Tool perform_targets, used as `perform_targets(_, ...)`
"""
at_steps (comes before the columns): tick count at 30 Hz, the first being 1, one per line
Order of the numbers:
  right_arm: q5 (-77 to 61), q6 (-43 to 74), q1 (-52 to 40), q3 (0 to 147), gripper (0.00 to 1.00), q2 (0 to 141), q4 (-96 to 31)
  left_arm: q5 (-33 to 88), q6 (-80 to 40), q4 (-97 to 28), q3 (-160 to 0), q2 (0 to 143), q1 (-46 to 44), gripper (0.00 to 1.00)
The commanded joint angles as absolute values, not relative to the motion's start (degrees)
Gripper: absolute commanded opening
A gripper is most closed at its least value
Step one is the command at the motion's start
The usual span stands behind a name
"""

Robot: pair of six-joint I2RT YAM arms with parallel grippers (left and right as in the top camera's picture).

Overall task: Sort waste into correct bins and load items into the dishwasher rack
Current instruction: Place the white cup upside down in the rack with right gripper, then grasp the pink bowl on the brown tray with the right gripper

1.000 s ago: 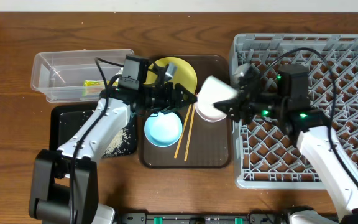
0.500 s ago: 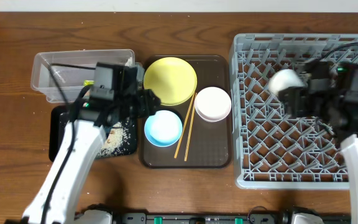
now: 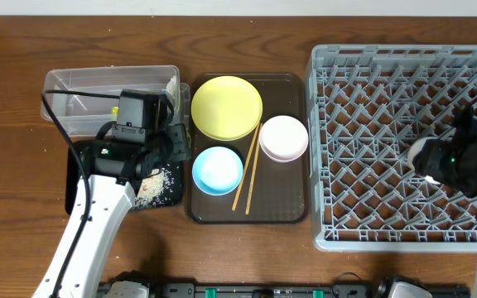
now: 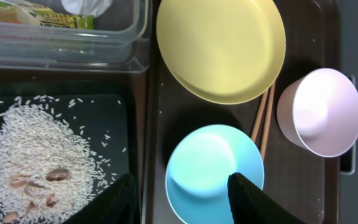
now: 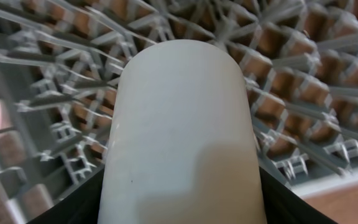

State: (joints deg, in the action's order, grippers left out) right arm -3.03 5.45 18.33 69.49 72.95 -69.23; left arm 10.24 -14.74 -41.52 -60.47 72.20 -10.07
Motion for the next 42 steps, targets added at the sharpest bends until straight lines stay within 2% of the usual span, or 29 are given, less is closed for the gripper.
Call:
perform_targets(1, 1.9, 8.8, 18.9, 70.5, 0.01, 75.4, -69.3, 9.0, -14.2, -41.8, -60.9, 71.9, -9.9, 0.51)
perform_targets(10, 0.7, 9.2, 18.9, 70.5, 0.05, 84.1, -68.8, 8.9, -14.2, -42.5, -60.9, 71.9, -9.9, 0.50)
perform_targets(14, -0.2, 9.2, 18.9, 70.5, 0.10, 88.0, -68.7, 8.9, -14.2, -42.6, -60.9, 71.9, -9.9, 0.51)
perform_targets(15, -0.4, 9.2, 18.9, 70.5, 0.14, 88.8, -68.7, 8.9, -14.2, -42.6, -60.9, 71.9, -9.9, 0.51)
perform_targets(16, -0.8, 9.2, 18.9, 70.5, 0.26, 89.7, -68.6, 8.9, -14.2, -42.6, -60.9, 71.9, -9.9, 0.51)
perform_targets(17, -1.2, 9.2, 18.9, 70.5, 0.44, 90.4, -68.5, 8.9, -14.2, -42.6, -60.9, 71.9, -9.9, 0.51)
perform_targets(18, -1.7, 9.2, 18.9, 70.5, 0.57, 90.9, -68.3, 8.9, -14.2, -42.6, -60.9, 71.9, -9.9, 0.51)
perform_targets(24, -2.0, 9.2, 18.8, 70.6, 0.80, 91.2, -67.0, 8.9, -14.2, -42.9, -60.9, 71.9, -9.9, 0.58)
perform_targets(28, -3.4, 9.1, 18.7, 70.8, 0.82, 90.7, -67.0, 8.9, -14.2, -43.7, -60.9, 71.9, -9.9, 0.59)
perform_targets(34, -12.9, 3.9, 16.2, 75.4, 0.77, 88.5, -64.4, 8.7, -14.2, -44.4, -60.9, 71.9, -9.9, 0.59)
perform_targets(38, -22.7, -4.0, 11.0, 78.7, 0.73, 87.7, -59.1, 3.6, -18.0, -46.1, -60.9, 71.9, -9.9, 0.59)
perform_targets(42, -24.0, -10.9, 1.8, 79.1, 0.72, 87.8, -52.3, -1.2, -22.9, -48.7, -60.9, 71.9, -9.9, 0.59)
